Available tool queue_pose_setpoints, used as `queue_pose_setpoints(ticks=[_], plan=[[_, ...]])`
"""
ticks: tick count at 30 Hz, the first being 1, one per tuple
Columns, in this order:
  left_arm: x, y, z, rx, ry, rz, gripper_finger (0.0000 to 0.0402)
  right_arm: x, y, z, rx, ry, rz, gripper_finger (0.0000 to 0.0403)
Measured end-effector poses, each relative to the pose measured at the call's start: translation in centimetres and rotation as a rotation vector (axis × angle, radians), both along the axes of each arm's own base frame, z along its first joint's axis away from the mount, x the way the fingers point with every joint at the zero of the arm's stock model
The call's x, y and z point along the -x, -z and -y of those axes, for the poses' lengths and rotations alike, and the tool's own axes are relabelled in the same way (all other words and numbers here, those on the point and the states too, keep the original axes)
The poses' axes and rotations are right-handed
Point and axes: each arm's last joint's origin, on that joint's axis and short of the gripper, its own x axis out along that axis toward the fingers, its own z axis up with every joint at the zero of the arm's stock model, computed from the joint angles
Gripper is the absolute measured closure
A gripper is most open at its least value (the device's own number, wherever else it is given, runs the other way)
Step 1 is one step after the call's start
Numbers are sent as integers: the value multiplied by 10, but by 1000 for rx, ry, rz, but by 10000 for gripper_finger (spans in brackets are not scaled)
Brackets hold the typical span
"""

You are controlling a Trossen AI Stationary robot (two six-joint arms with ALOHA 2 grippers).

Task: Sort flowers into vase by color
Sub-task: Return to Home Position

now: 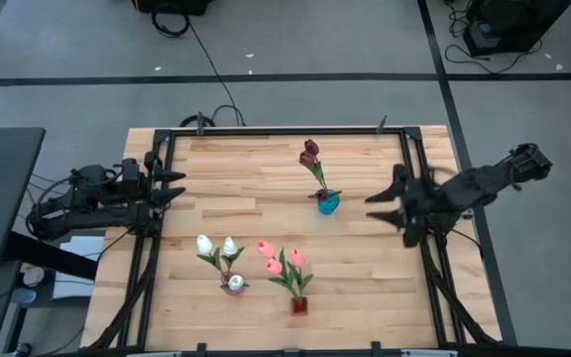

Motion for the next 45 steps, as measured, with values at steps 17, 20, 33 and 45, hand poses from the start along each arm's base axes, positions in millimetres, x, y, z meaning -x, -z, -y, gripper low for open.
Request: queue_pose_setpoints(ticks=[17, 20, 33, 45], plan=[[-39, 76, 0, 43, 120, 102, 211, 49, 81, 37, -71, 61, 290, 235], [-43, 85, 0, 58, 157, 110, 211, 54, 91, 40, -57, 69, 328, 235], [-47, 101, -2, 0, 64, 39, 211, 70, 108, 51, -105, 197, 460, 236], [-47, 104, -1, -36, 101, 3, 223, 62, 119, 58, -25, 245, 577, 265]])
